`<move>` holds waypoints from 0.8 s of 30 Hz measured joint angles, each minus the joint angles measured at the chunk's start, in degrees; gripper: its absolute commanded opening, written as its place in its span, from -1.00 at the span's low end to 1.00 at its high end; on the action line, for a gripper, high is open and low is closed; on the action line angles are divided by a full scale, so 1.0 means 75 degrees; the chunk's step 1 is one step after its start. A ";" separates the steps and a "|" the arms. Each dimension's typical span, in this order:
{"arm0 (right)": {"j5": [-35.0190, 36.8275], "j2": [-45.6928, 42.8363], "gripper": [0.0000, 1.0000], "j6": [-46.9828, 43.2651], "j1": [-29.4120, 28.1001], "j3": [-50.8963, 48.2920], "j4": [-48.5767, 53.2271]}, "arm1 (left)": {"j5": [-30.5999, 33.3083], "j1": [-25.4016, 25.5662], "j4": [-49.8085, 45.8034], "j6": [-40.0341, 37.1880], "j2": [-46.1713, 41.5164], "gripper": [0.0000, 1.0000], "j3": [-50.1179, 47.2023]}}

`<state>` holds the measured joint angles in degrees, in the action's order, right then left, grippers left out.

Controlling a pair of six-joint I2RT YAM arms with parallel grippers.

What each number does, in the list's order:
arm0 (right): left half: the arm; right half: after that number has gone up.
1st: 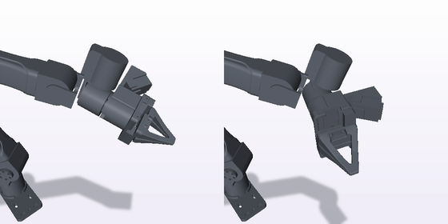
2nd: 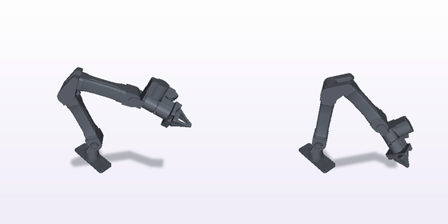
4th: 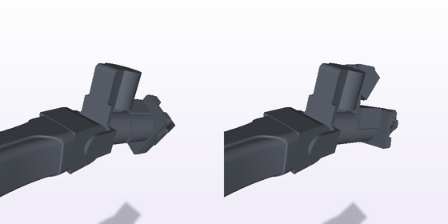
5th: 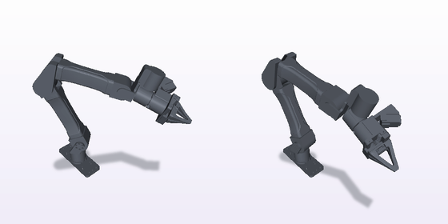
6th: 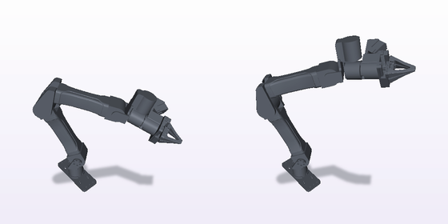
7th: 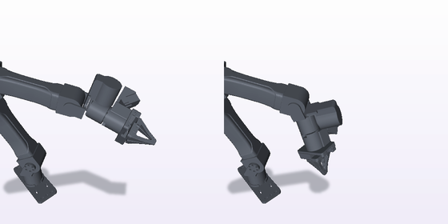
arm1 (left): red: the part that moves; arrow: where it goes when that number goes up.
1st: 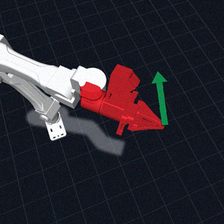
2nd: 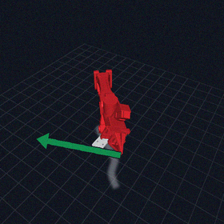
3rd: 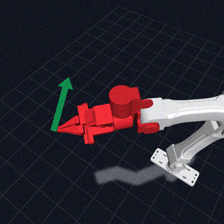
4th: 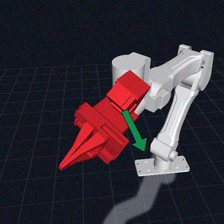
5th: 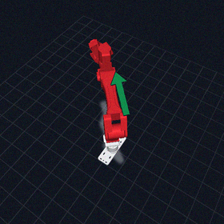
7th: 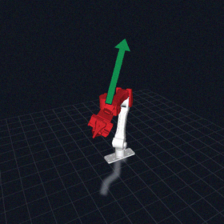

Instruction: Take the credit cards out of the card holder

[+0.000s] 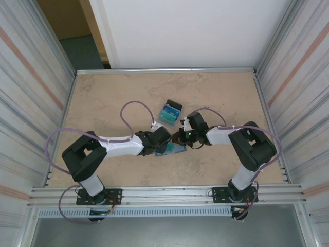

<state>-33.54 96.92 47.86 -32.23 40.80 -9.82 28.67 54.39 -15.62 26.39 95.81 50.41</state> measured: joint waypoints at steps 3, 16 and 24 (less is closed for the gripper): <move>0.0248 -0.0283 -1.00 -0.0192 0.0061 0.0000 0.0411 | 0.0020 0.0000 0.0000 0.0000 0.0000 0.97 0.0000; 0.1256 -0.1434 -1.00 -0.0892 0.0259 0.0000 0.1999 | 0.0181 -0.0006 0.0146 -0.0452 -0.0009 0.97 -0.0032; 0.1734 -0.2194 -1.00 -0.1673 0.0259 0.0248 0.2871 | 0.0189 -0.0009 0.0271 -0.1128 -0.0192 0.97 -0.0096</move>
<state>-20.53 80.47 35.31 -30.28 42.65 11.70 30.09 54.33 -13.58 17.93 94.37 49.69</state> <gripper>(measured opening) 0.054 0.986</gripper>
